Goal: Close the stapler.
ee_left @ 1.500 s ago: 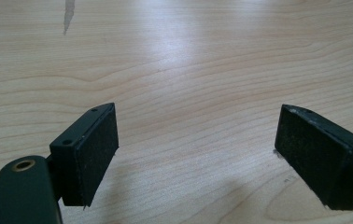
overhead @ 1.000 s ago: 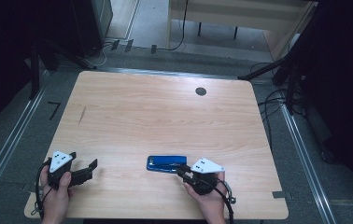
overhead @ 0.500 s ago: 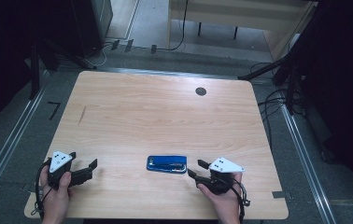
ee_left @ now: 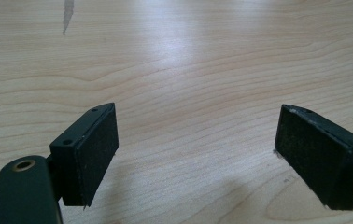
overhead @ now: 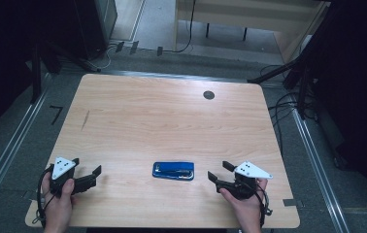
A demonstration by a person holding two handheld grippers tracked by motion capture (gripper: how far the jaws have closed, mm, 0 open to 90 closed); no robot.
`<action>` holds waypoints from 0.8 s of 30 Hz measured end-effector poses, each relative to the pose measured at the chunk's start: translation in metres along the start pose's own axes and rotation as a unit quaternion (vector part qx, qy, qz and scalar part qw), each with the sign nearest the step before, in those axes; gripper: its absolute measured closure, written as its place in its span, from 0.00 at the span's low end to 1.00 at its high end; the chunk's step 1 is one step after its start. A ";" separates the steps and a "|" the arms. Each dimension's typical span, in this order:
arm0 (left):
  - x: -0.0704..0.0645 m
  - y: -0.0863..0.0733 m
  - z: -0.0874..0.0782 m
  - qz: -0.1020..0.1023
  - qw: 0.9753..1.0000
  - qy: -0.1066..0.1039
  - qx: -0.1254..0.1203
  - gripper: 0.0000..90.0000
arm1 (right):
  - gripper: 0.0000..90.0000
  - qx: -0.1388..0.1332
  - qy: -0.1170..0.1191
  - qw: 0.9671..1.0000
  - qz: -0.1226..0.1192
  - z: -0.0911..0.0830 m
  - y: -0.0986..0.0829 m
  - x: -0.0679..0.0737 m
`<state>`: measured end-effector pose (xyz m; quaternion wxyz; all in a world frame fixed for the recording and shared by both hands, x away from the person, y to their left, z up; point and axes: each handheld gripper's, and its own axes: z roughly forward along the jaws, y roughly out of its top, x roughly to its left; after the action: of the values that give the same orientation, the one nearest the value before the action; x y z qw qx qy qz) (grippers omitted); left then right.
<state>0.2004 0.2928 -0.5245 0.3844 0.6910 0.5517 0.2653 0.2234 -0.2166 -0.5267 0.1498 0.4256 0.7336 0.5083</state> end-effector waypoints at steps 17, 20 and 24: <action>0.000 0.000 0.000 -0.003 1.000 0.000 0.000 0.16 | 0.00 -0.003 -0.019 1.000 0.009 -0.028 -0.004 -0.029; 0.001 0.000 0.000 -0.003 1.000 0.000 0.000 0.16 | 0.00 -0.002 -0.020 1.000 0.010 -0.031 -0.005 -0.033; 0.001 0.000 0.000 -0.003 1.000 0.000 -0.001 0.16 | 0.00 -0.002 -0.029 0.999 0.017 -0.038 -0.009 -0.041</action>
<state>0.2005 0.2934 -0.5245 0.3859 0.6891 0.5536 0.2641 0.2187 -0.2724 -0.5263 0.1633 0.4525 0.7201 0.5000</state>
